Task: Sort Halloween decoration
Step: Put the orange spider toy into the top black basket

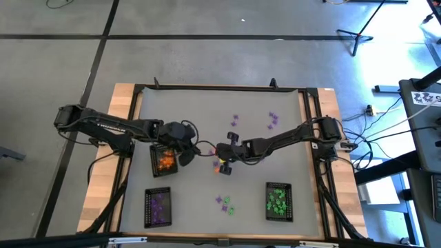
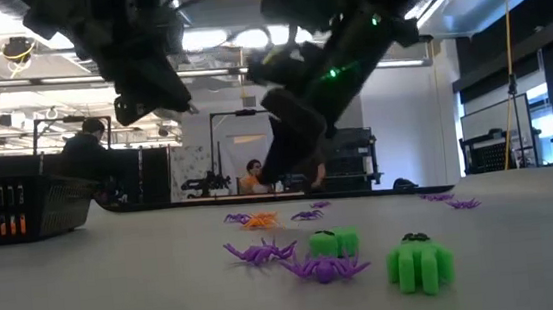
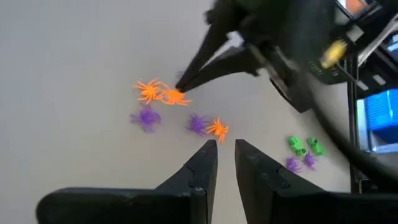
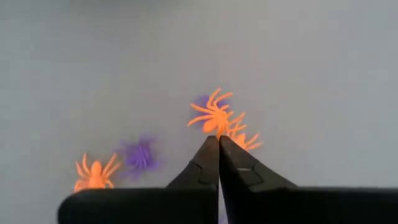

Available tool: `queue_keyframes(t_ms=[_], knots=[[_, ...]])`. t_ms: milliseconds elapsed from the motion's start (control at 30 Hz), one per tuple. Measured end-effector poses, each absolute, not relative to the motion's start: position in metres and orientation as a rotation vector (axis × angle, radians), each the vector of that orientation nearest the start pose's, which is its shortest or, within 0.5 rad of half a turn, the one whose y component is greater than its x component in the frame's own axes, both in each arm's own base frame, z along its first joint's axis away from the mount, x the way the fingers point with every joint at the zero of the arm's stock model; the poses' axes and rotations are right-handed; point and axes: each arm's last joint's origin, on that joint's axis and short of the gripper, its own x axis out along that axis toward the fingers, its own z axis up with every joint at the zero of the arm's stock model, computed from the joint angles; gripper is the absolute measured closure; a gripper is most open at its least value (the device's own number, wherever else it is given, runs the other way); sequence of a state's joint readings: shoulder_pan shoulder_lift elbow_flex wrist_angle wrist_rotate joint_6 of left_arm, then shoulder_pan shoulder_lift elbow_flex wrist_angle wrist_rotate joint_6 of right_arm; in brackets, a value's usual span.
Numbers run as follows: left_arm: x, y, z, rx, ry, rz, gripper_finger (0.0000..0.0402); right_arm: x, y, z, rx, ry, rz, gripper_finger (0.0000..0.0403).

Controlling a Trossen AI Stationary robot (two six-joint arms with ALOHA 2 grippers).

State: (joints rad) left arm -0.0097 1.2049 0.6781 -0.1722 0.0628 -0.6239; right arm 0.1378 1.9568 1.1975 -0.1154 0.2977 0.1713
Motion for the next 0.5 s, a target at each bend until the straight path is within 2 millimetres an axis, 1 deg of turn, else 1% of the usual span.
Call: queue_keyframes(t_ms=[167,333,433,500], knots=[[0.243,0.006,0.212,-0.707,0.72,0.162,0.035,0.402,0.065,0.165,-0.133,0.794,-0.264,0.0402],[0.251,0.014,0.199,-0.779,0.777,0.136,0.035,0.403,0.081,0.173,-0.203,0.761,-0.298,0.0403],[0.262,0.017,0.192,-0.817,0.761,0.047,0.035,0.402,0.088,0.174,-0.218,0.748,-0.306,0.0403],[0.271,0.018,0.191,-0.832,0.718,-0.033,0.035,0.401,0.09,0.175,-0.221,0.745,-0.306,0.0403]])
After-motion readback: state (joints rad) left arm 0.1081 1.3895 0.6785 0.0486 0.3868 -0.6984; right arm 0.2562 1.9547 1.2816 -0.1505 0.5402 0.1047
